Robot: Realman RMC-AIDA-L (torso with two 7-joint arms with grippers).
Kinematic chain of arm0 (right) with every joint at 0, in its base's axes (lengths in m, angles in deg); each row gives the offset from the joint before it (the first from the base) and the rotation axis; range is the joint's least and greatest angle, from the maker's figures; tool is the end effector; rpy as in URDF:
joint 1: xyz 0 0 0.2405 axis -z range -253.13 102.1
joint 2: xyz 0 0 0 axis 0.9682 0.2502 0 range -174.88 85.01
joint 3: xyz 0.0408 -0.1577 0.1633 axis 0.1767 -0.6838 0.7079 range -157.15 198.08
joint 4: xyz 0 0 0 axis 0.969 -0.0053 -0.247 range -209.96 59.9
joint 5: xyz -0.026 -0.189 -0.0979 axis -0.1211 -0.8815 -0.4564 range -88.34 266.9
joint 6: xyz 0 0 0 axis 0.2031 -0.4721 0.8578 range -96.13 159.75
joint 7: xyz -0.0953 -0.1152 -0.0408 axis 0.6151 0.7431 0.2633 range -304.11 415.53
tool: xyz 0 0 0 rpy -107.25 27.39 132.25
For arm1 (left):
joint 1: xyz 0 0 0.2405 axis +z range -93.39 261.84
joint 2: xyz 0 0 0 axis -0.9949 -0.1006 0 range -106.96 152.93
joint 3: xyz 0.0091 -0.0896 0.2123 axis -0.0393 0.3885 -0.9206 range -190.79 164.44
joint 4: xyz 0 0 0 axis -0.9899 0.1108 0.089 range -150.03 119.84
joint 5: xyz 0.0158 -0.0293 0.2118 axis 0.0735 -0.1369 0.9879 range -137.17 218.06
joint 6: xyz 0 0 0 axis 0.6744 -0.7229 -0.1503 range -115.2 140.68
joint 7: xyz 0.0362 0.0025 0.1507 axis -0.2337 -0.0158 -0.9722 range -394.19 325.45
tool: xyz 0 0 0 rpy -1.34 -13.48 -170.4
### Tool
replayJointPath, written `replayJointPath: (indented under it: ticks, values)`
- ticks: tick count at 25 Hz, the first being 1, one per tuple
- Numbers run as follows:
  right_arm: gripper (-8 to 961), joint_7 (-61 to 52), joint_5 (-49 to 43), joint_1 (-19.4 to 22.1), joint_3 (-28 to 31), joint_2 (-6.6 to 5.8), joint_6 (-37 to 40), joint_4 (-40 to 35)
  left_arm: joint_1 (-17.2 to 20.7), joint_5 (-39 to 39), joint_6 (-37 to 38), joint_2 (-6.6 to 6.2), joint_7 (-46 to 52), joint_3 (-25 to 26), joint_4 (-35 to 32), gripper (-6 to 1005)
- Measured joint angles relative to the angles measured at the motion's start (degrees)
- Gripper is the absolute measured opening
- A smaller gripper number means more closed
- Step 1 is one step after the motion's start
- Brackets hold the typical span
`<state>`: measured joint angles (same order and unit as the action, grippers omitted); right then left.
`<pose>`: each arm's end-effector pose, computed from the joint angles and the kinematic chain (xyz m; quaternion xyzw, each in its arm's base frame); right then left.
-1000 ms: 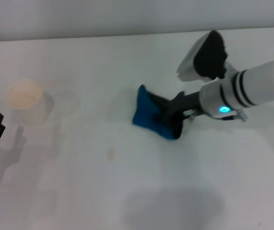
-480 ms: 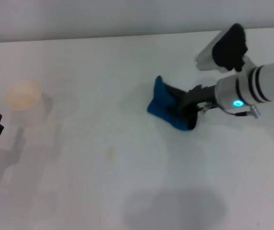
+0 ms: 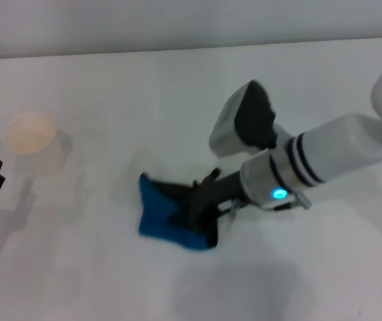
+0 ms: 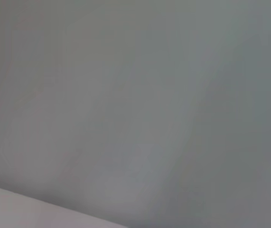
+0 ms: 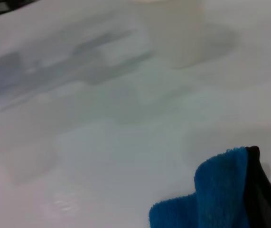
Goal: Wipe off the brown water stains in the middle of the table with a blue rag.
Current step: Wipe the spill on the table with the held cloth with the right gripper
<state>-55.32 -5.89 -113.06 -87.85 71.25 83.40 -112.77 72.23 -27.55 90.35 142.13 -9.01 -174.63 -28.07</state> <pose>0.2017 0.3245 -0.1269 -0.9654 0.2533 -0.0083 0.0620 -0.3286 0.2419 -0.0359 -0.6628 -0.3652 -0.3946 0.5211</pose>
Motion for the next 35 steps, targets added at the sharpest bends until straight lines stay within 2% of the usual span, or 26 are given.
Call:
replayJointPath:
  ticks: [6, 11, 18, 26, 35]
  values:
    - [129, 0.29, 4.67, 1.19, -8.4, 0.08, 0.97, -4.03, 0.03, 0.0, 0.0, -0.04, 1.17, 0.0, 0.0, 785]
    - [133, 2.12, 6.47, 2.33, -9.2, 0.13, -0.58, -5.13, 0.02, 0.0, 0.0, -0.05, 1.2, 0.0, 0.05, 786]
    - [138, 2.82, 8.26, 1.99, -12.61, 0.1, -11.69, -5.76, -0.34, -0.07, 0.0, 0.01, 1.23, 0.0, 0.06, 785]
    - [144, 2.87, 7.9, 2.05, -12.46, -0.05, -23.12, -4.9, -0.3, -0.4, 0.0, 0.04, 1.26, 0.09, 0.06, 786]
    - [151, 2.97, 7.77, 2.17, -11.97, -0.71, -28.63, -3.49, -0.45, -0.57, -0.01, -0.03, 1.28, 0.09, -0.04, 786]
